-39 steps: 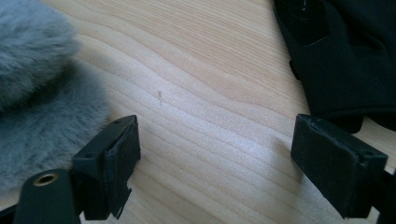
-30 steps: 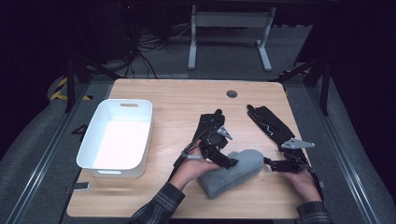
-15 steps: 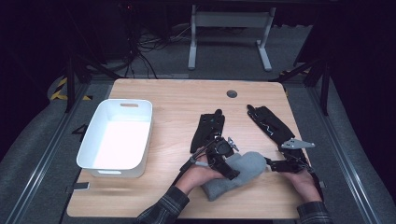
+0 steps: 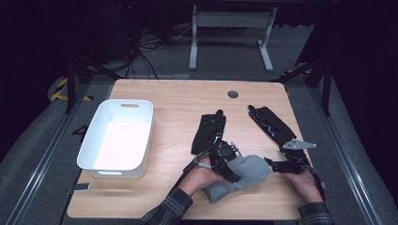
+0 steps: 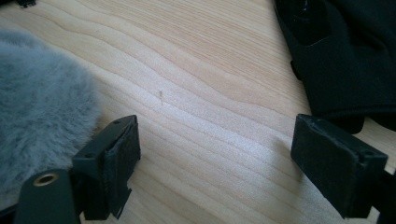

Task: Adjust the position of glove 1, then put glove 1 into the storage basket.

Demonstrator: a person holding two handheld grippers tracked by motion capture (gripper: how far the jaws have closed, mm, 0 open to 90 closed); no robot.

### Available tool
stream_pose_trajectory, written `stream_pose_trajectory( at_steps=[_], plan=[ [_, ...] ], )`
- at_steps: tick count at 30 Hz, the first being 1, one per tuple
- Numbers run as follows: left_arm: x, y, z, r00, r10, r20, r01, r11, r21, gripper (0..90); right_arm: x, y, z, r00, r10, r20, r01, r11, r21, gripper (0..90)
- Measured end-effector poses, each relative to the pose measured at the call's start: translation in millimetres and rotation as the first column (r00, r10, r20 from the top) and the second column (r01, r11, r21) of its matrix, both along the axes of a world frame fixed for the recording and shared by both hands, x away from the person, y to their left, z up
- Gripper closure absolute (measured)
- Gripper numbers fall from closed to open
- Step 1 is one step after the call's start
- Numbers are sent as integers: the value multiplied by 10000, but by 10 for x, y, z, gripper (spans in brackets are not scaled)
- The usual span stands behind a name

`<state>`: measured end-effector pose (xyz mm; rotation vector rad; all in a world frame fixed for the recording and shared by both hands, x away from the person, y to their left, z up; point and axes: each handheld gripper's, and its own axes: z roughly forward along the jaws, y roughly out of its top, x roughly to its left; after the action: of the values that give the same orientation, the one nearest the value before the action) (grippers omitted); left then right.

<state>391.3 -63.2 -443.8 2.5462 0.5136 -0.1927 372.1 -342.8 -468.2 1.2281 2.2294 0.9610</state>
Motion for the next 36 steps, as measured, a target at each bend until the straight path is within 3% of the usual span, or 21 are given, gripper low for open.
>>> stream_pose_trajectory(
  at_steps=[12,17,24,36],
  plan=[
    [-4,-11,16,9971,-580,-490,571,9982,-185,513,1,0,-1,10000,13,-1,-13,10000,16,163],
    [-7,7,39,9950,-865,-492,850,9958,-326,611,1,0,0,10000,3,-1,-3,10000,4,163],
    [-35,24,113,9966,-760,-319,751,9968,-281,665,2,0,0,10000,15,-6,-15,10000,18,164],
    [-58,127,300,9980,-637,-59,630,9947,-806,671,2,0,0,10000,17,-7,-17,10000,18,164]
  ],
)
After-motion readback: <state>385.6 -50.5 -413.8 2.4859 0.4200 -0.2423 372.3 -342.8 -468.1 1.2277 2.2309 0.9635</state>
